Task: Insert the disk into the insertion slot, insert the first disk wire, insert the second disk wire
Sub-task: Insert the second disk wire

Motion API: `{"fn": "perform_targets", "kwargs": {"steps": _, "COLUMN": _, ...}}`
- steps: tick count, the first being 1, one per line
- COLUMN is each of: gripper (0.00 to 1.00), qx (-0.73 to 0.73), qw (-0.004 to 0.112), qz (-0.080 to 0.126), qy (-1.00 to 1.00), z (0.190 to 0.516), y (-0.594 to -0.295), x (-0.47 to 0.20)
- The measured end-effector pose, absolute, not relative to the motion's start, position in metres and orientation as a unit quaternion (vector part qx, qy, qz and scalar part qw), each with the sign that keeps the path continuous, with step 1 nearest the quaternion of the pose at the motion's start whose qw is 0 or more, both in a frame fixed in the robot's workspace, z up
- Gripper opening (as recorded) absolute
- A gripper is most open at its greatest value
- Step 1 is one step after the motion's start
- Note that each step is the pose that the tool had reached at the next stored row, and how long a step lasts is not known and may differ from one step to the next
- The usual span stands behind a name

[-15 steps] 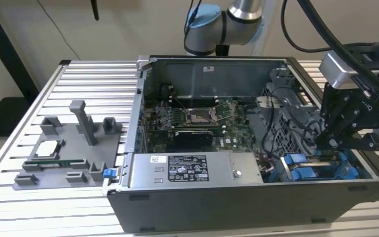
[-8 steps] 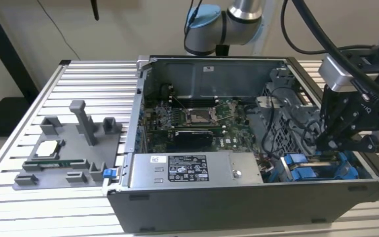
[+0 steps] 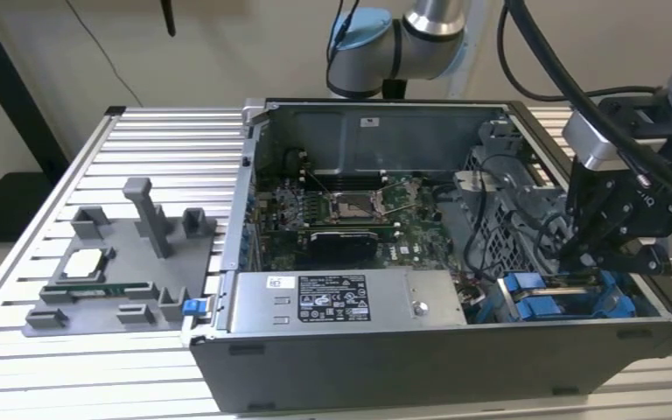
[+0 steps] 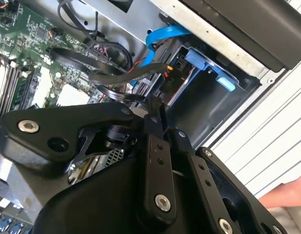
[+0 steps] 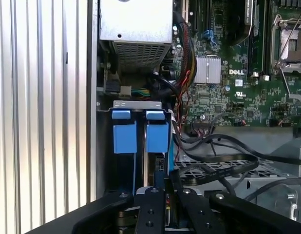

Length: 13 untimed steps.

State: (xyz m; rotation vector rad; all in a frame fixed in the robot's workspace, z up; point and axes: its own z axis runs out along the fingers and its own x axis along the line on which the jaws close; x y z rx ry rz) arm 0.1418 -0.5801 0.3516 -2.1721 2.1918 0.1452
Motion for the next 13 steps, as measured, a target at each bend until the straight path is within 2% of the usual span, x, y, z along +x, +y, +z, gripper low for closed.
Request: {"fn": "perform_targets", "kwargs": {"steps": 13, "gripper": 0.00, "qx": -0.703, "qw": 0.026, "qz": 0.047, "qy": 0.709, "z": 0.3493, "y": -0.5802, "x": 0.1426}}
